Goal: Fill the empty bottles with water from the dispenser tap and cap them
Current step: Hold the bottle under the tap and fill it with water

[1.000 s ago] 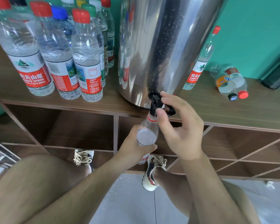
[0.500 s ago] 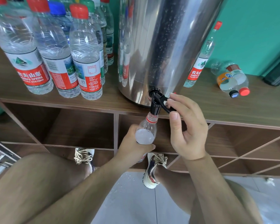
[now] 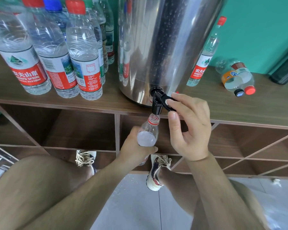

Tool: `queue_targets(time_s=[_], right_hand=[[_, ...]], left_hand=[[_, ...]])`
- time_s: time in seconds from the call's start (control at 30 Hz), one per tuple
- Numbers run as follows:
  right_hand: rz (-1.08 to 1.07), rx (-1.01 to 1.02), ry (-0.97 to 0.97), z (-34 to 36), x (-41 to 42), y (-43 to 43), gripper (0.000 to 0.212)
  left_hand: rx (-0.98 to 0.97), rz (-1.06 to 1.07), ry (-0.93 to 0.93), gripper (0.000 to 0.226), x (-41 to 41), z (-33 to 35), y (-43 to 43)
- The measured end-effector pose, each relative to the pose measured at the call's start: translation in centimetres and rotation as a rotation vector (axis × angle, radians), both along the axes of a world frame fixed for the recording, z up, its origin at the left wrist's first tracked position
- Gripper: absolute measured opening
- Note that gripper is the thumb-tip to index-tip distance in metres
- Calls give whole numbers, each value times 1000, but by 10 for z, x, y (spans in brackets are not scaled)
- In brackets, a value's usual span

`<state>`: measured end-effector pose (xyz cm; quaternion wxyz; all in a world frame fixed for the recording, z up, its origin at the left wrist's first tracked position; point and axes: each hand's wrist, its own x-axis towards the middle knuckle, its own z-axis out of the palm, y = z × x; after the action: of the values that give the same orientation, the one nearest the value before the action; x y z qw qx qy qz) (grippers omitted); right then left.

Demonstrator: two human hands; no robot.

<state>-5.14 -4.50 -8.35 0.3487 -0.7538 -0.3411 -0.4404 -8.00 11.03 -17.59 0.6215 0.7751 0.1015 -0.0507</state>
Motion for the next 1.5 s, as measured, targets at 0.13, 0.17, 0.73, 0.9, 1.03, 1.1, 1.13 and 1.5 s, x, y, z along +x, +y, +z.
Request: queue_targets(time_s=[0.13, 0.17, 0.73, 0.9, 1.03, 1.1, 1.13, 1.5], right_hand=[[15, 8, 28, -1, -1, -1, 27], [22, 12, 35, -1, -1, -1, 27], [-10, -16, 23, 2, -2, -1, 25], [-24, -16, 19, 3, -2, -3, 24], [-16, -10, 28, 3, -2, -3, 24], [-12, -2, 34, 2, -3, -3, 24], [-8, 2, 38, 2, -3, -3, 24], [20, 28, 74, -1, -2, -1, 25]], left_hand=[[13, 23, -8, 72, 1, 0, -1], [20, 21, -7, 73, 1, 0, 0], [30, 1, 0, 74, 3, -3, -1], [27, -1, 11, 74, 4, -3, 0], [39, -5, 12, 74, 5, 0, 1], [29, -4, 13, 74, 5, 0, 1], [24, -2, 12, 74, 5, 0, 2], [33, 3, 11, 75, 6, -3, 0]])
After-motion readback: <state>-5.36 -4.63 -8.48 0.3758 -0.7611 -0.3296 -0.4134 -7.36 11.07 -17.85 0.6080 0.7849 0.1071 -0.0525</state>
